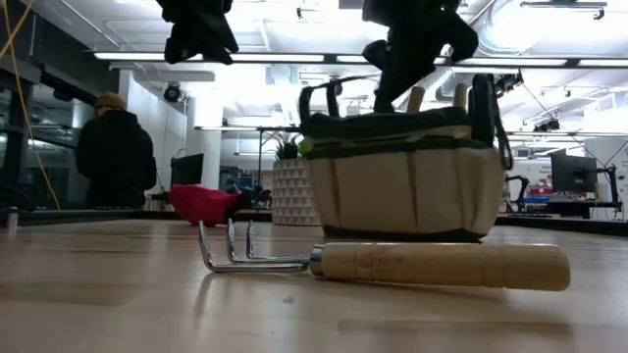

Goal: Pick & Place Garden tools in Gardening bag
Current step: Adjust the gardening bag, then put the brown hand rake into the gardening bag

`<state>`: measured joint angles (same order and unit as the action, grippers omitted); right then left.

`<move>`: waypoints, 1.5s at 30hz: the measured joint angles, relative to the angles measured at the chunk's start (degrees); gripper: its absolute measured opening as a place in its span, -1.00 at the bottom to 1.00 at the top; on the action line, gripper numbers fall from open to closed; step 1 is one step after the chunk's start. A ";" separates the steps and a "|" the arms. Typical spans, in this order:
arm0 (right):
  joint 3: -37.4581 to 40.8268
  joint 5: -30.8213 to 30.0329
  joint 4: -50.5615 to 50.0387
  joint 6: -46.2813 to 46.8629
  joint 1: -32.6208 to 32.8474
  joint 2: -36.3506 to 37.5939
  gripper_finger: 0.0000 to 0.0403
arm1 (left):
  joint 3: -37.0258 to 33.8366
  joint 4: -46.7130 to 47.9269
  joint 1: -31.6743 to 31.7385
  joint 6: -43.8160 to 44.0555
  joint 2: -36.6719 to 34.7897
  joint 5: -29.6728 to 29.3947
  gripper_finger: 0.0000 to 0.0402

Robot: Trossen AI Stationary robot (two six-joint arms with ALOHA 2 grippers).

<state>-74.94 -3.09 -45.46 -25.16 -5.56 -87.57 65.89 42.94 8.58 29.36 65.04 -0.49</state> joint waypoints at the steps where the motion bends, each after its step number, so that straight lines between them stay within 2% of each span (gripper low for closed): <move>1: 0.00 0.49 0.28 1.08 0.09 0.00 -0.98 | 0.00 0.00 0.00 0.00 0.00 0.01 -0.47; 8: 0.00 0.21 1.14 8.55 0.06 -0.07 -0.95 | 0.00 -0.02 0.00 0.01 0.00 0.07 -0.47; 18: 0.00 -1.09 1.21 15.09 0.04 0.03 -0.75 | 0.00 0.10 0.00 0.02 -0.02 0.09 -0.47; 22: 0.00 -1.38 1.19 16.68 0.06 0.09 -0.57 | 0.00 0.68 0.00 0.02 -0.02 0.09 -0.47; 31: 0.00 -1.49 1.21 18.91 0.06 0.81 0.00 | 0.00 0.88 0.00 -0.46 -0.04 0.09 -0.47; 34: 0.00 -3.71 1.09 19.59 0.06 1.32 0.12 | 0.02 0.94 0.00 -0.47 -0.04 0.09 -0.47; 45: -0.02 -8.81 -0.67 21.06 0.06 2.55 0.17 | 0.07 1.66 0.00 -0.63 -0.04 0.09 -0.47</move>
<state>-74.96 -11.90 -46.12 -4.10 -5.50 -85.01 65.95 44.59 8.58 28.73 64.99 -0.40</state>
